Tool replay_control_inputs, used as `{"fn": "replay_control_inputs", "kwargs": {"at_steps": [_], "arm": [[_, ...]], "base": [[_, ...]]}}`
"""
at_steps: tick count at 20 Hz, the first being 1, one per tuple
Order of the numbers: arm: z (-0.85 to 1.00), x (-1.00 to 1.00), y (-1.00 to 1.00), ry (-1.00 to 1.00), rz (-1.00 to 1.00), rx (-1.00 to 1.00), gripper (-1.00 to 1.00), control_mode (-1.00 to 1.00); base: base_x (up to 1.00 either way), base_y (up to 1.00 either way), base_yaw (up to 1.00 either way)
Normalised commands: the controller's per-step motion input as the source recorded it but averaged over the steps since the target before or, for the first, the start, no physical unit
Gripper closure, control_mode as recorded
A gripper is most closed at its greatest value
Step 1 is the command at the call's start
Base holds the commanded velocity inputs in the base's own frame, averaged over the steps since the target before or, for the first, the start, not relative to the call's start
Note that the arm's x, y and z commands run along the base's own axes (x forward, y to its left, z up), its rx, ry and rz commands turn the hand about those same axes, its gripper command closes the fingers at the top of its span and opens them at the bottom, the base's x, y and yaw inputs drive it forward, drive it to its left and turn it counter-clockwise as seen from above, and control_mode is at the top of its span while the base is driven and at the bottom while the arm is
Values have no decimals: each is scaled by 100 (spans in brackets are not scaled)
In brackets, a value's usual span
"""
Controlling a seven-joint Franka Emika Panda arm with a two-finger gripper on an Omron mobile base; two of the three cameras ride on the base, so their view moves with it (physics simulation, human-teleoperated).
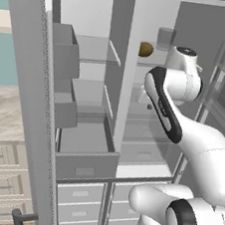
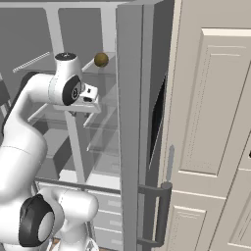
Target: Take the orange and potato from the fridge shelf and place them in the freezer drawer to begin freezing them.
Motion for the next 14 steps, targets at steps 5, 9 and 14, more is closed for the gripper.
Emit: {"fn": "replay_control_inputs", "kwargs": {"at_steps": [5, 9, 14], "arm": [[0, 0, 0, 0, 0, 0, -100, -100], [22, 0, -2, -8, 0, 1, -100, -100], [65, 0, -5, -30, -1, 5, -100, -100]], "base": [[0, 0, 0], [0, 0, 0], [0, 0, 0]]}}
